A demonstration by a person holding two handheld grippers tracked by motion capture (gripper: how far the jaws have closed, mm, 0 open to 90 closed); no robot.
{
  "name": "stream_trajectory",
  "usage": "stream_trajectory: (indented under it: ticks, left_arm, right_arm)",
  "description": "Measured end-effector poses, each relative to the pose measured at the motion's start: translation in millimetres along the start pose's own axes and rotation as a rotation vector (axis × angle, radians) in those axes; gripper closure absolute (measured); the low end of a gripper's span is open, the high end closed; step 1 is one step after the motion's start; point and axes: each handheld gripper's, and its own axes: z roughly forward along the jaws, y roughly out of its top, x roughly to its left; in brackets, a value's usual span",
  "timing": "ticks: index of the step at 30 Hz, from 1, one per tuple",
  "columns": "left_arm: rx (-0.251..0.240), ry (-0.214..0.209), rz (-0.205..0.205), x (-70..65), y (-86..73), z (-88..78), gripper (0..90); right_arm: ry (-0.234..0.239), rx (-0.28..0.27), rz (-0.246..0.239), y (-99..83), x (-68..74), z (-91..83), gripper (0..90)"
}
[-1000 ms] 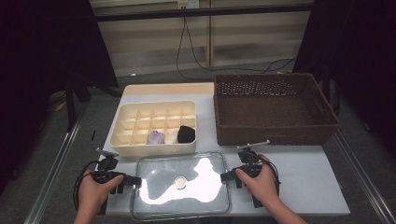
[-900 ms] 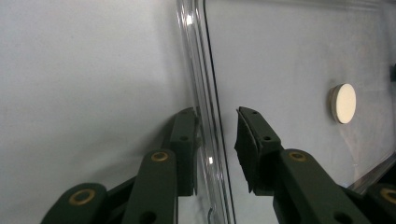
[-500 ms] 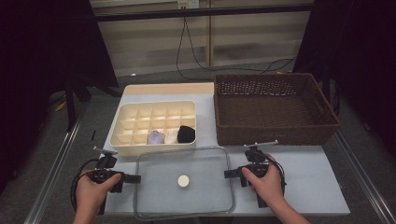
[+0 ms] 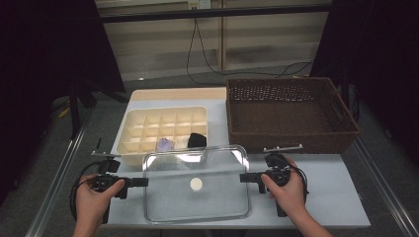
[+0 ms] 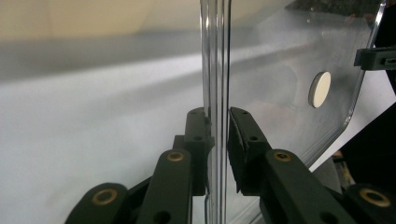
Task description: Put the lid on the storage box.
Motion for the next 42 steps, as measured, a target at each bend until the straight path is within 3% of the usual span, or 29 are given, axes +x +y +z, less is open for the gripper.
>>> stream_trajectory:
  ticks: [1, 2, 4, 6, 14, 16, 23, 24, 27, 28, 32, 35, 37, 42]
  left_arm:
    - [0.0, 0.0, 0.0, 0.0, 0.0, 0.0, 78.5]
    - [-0.021, 0.012, 0.032, -2.0, 3.2, -2.1, 78.2]
    - [-0.027, 0.021, 0.056, -3.1, 6.3, -2.9, 76.1]
    - [-0.015, 0.032, 0.074, -1.8, 8.1, -1.6, 74.9]
    - [0.0, 0.05, 0.062, 5.0, 11.6, 15.6, 66.9]
    - [0.009, 0.06, 0.075, 5.6, 12.3, 19.6, 63.6]
    - [0.006, 0.039, 0.063, 7.9, 12.0, 25.6, 62.2]
    - [-0.004, 0.037, 0.045, 7.4, 11.8, 25.9, 62.5]
    - [-0.003, 0.04, 0.051, 7.1, 12.2, 24.0, 64.7]
    - [-0.003, 0.022, 0.044, 8.2, 13.0, 18.3, 66.5]
    - [-0.048, 0.018, 0.031, 4.6, 13.2, 10.4, 69.9]
    - [-0.049, 0.015, 0.043, 4.4, 14.3, 6.1, 71.4]
    - [-0.069, -0.006, 0.034, 3.6, 15.3, 2.7, 72.3]
    - [-0.095, -0.009, 0.058, -0.4, 25.8, -8.4, 72.5]
  right_arm:
    - [0.0, 0.0, 0.0, 0.0, 0.0, 0.0, 71.9]
    - [-0.006, -0.011, -0.023, 2.0, 2.0, 0.3, 71.4]
    - [-0.01, -0.02, -0.032, 3.9, 2.7, 2.0, 71.1]
    - [-0.01, -0.027, -0.041, 5.7, 3.3, 3.1, 71.1]
    - [-0.029, -0.026, -0.046, 11.2, 0.6, 11.9, 70.5]
    - [-0.028, -0.019, -0.039, 11.3, -1.2, 13.5, 70.2]
    - [-0.031, -0.011, -0.034, 11.4, -3.8, 16.6, 69.8]
    - [-0.035, -0.011, -0.038, 11.4, -3.5, 16.8, 69.7]
    - [-0.032, -0.014, -0.04, 11.3, -2.9, 15.6, 70.0]
    - [-0.031, -0.016, -0.041, 11.4, -2.1, 14.3, 70.2]
    - [-0.023, -0.038, -0.044, 13.1, 1.5, 9.7, 71.8]
    - [-0.031, -0.047, -0.055, 13.6, 3.8, 8.2, 71.7]
    - [-0.027, -0.056, -0.053, 14.1, 4.5, 6.9, 71.6]
    - [-0.009, -0.075, -0.063, 18.5, 8.8, 1.7, 72.0]
